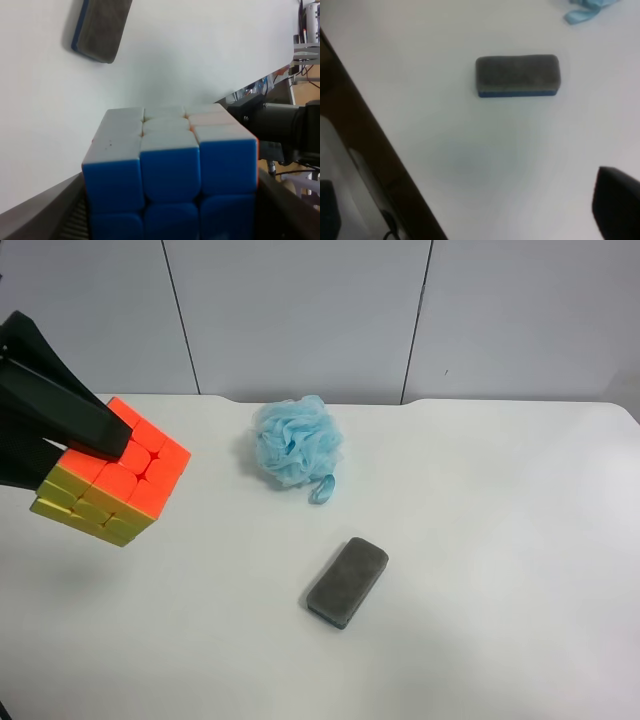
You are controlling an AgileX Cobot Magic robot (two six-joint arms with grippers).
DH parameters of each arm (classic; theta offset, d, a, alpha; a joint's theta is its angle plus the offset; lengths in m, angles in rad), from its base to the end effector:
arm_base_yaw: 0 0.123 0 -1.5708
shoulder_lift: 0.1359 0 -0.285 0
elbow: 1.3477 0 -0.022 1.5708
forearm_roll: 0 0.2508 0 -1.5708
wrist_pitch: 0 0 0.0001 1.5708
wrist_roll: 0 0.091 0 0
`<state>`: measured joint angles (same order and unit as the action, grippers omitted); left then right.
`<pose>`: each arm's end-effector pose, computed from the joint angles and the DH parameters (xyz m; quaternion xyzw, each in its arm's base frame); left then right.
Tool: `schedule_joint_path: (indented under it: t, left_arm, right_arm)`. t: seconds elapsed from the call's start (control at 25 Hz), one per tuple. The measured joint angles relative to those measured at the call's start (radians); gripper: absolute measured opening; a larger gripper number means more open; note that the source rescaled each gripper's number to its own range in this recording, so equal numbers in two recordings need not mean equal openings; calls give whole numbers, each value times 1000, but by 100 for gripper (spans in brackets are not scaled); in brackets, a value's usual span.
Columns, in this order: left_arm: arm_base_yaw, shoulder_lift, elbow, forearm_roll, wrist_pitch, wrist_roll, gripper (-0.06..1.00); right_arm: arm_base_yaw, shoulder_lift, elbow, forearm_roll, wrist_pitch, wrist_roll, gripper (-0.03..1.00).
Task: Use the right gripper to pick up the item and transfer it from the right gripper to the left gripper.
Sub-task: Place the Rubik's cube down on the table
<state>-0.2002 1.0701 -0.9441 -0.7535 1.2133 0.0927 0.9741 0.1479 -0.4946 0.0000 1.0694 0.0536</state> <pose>0.1639 -0.0928 0.3381 0.0623 0.9188 -0.3681 0.1280 0.0101 0.0148 0.2741 -0.3965 0.7997 0.2216 0.3926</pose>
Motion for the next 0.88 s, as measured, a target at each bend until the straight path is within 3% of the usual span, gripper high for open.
schedule_joint_path:
  t: [0.16,0.36,0.56,0.72,0.88]
  left_arm:
    - [0,0,0,0,0,0,2]
    - [0,0,0,0,0,3,2]
    - [0,0,0,0,0,10,2]
    - [0,0,0,0,-19,33,2]
    - [0,0,0,43,-114,64,2]
  right_arm:
    - [-158,-69,0,0,-6,0,100]
    - [-454,-151,0,0,-6,0,100]
    - [-679,-151,0,0,-6,0,100]
    - [-736,-151,0,0,-6,0,100]
    - [-739,-151,0,6,-6,0,100]
